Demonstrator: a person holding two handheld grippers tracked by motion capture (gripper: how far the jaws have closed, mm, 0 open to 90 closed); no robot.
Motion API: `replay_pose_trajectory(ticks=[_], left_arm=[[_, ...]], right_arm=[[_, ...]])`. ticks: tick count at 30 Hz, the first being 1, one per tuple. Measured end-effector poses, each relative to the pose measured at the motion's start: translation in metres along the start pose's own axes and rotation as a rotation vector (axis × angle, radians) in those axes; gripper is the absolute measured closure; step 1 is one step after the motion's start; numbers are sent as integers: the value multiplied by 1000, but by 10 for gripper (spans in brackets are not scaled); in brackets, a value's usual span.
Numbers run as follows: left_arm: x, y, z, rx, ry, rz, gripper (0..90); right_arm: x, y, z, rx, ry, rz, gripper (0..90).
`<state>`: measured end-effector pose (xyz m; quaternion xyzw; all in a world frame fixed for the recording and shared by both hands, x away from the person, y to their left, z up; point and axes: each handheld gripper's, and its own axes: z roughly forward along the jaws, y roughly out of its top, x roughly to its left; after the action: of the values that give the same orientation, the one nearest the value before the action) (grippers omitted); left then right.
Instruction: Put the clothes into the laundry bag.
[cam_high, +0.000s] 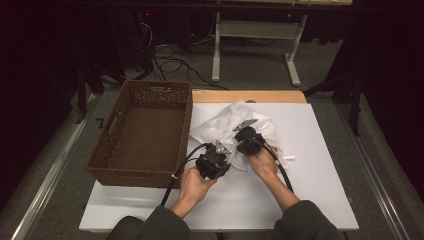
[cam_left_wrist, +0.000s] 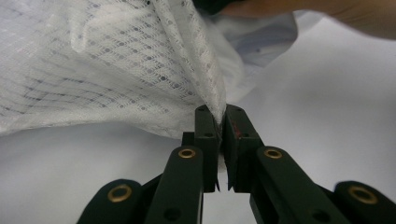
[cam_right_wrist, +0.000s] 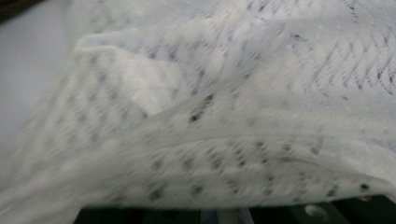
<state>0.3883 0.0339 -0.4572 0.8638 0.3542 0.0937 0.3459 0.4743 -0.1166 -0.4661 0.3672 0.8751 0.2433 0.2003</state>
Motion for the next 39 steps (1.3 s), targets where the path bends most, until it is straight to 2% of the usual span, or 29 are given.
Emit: replay_pose_trajectory(ticks=[3,5,8,9,11,14,17,20,22,24,26,27,28,31,35,39], left_arm=[[3,-2,0,4,3,-10,846],[5,-4,1,1,5,-21,845],[8,-5,2,1,10,-41,843],[9,-5,2,3,11,-38,842],[9,-6,2,2,16,-41,842],[10,-6,4,5,19,-44,840],[9,-7,5,6,25,-47,839],[10,-7,5,8,27,-48,838],[9,-7,5,2,24,-54,838],[8,-6,6,3,21,-48,838],[7,-6,6,4,4,-36,838],[7,-6,6,5,2,-34,838],[7,-6,7,7,-2,-29,839],[6,-6,5,10,-6,-16,841],[4,-6,2,2,-9,-16,843],[5,-6,0,-7,-6,-20,844]], right_arm=[[-1,0,9,-5,-1,28,839],[-1,-1,6,-11,14,31,783],[0,-4,-5,-10,49,21,646],[0,-6,-13,-9,65,14,602],[1,-11,-24,-12,73,7,548],[1,-20,-43,-14,86,-8,497],[1,-28,-54,-19,89,-14,469],[1,-35,-57,9,94,-29,459],[2,-39,-50,49,90,-43,477],[3,-39,-42,82,101,-48,550],[6,-37,-32,120,118,-61,681],[8,-34,-25,126,116,-90,781],[10,-33,-23,130,115,-88,820],[10,-25,-18,98,114,-80,872],[3,-11,-18,24,77,-23,879],[0,-6,-4,-7,-30,-28,878]])
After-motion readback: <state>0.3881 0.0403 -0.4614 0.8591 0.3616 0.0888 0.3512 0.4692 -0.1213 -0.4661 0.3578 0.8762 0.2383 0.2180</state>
